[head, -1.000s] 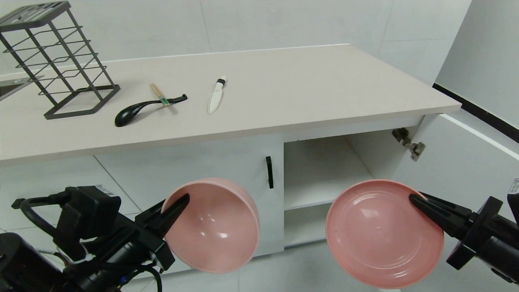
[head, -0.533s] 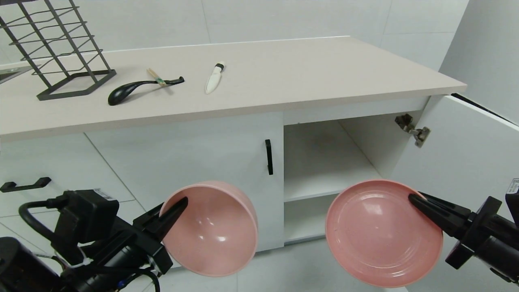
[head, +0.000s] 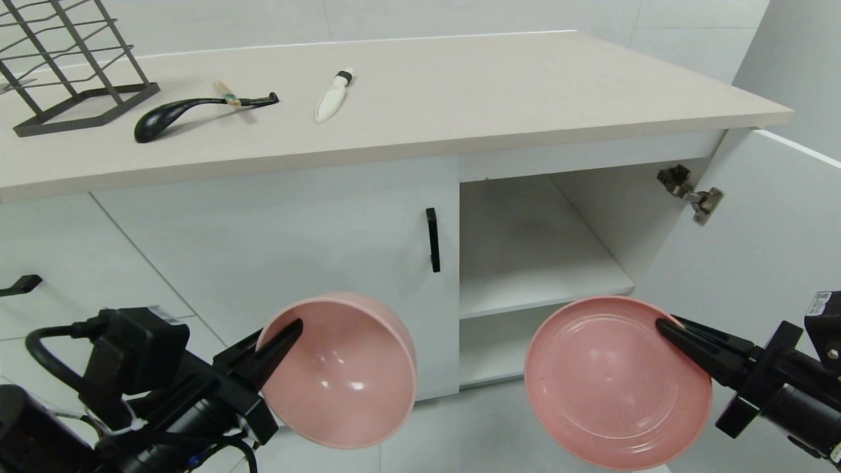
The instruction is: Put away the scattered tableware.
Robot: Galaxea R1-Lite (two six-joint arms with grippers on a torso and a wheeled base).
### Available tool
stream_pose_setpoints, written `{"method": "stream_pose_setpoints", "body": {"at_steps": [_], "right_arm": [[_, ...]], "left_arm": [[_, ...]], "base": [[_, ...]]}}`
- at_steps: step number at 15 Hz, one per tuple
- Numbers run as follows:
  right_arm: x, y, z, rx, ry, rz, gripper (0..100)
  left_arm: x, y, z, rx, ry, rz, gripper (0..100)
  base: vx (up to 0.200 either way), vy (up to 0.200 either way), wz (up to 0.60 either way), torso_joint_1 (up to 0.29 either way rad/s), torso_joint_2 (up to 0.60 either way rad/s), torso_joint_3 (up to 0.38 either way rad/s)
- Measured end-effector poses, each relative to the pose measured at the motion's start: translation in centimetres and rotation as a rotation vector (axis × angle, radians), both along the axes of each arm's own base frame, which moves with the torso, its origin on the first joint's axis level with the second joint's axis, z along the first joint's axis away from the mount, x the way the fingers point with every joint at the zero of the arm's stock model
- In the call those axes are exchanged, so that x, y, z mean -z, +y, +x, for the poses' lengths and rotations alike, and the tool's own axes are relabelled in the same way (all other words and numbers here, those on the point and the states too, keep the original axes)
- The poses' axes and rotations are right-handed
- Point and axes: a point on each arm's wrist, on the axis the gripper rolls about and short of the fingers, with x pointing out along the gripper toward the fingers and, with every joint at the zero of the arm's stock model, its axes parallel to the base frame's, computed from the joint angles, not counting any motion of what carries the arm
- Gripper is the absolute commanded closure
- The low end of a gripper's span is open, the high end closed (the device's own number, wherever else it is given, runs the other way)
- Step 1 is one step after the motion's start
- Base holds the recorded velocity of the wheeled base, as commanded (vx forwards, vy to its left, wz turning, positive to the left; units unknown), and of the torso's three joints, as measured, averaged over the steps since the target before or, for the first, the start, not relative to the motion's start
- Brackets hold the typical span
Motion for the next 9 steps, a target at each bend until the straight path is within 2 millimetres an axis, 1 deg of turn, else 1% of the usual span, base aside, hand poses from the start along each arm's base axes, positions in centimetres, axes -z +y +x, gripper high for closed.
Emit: {"method": "stream_pose_setpoints", "body": {"at_steps": [7,9], "right_arm": [[0.69,0.23,0.61,-0.002,0.038,-0.014,100],[0.92,0.29,0.77,-0.001,0.051,-0.018,100]], "left_arm": [[-0.37,0.16,-0.25,0.000,-0.019,-0.012,100],[-0.50,0.20,-0.35,0.001,-0.021,-0.023,100]], "base": [[0.000,0.000,0.00,-0.001,0.00,0.007],[0.200,0.000,0.00,0.002,0.00,0.005]]}}
